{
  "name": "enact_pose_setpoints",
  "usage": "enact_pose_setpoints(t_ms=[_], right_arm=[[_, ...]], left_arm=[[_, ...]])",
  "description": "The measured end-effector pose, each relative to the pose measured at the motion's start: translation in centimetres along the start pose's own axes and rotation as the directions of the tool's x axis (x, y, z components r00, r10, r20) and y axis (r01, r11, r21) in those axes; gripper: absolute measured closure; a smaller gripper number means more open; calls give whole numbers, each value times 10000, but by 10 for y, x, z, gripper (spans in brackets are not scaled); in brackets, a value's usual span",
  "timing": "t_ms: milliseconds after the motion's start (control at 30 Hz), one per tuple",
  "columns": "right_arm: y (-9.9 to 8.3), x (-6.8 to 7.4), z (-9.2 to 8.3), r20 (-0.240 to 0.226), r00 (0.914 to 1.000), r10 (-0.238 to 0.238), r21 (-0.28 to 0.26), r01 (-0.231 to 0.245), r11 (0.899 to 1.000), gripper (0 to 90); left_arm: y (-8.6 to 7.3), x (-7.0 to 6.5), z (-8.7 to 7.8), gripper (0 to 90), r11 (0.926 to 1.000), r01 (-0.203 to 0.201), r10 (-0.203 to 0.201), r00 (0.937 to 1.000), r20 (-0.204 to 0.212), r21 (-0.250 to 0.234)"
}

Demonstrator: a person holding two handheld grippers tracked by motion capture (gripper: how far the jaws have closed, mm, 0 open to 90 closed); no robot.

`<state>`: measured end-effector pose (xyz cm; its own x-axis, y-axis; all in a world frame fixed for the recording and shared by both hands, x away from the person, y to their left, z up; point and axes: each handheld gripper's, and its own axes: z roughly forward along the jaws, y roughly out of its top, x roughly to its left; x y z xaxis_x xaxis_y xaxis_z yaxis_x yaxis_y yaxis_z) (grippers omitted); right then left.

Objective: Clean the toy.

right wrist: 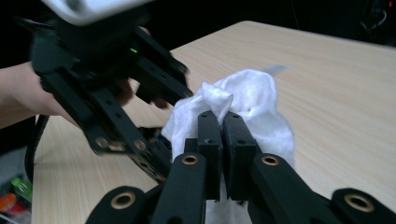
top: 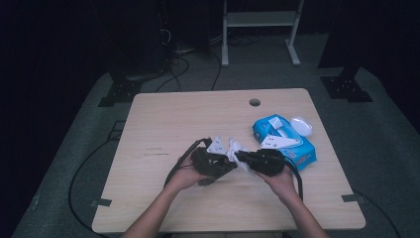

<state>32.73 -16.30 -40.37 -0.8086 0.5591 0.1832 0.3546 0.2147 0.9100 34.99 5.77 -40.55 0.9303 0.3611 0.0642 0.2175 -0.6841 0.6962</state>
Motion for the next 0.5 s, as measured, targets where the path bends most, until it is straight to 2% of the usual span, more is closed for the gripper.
enact_pose_setpoints(t_ms=[100, 167, 200, 267, 367, 400, 500], right_arm=[[3, 4, 0, 276, 9986, -444, 197, 439, 9988, 860], [-1, 0, 0, 591, 9974, -407, 425, 382, 9984, 860], [-4, -4, 0, 708, 9970, -317, 518, 280, 9983, 860], [-11, -10, 1, 827, 9966, -67, 694, 10, 9976, 860], [-19, -18, 4, 990, 9950, 156, 974, -253, 9949, 860], [-22, -20, 5, 1054, 9942, 231, 1108, -348, 9932, 860], [-28, -25, 8, 1028, 9934, 506, 1236, -632, 9903, 860]], left_arm=[[2, -3, 0, 575, 9998, -176, 177, 9998, -55, 78], [2, -3, -1, 575, 9998, -176, 177, 9998, -21, 74], [2, -4, -1, 575, 9998, -152, 152, 9999, -1, 133], [2, -4, 0, 575, 9988, -388, 393, 9991, -158, 306], [0, -2, -1, 575, 9998, -161, 162, 9998, -79, 98], [0, -1, -2, 576, 9996, -228, 230, 9997, -101, 146], [0, 0, -5, 575, 9999, -104, 103, 9999, -115, -85]])
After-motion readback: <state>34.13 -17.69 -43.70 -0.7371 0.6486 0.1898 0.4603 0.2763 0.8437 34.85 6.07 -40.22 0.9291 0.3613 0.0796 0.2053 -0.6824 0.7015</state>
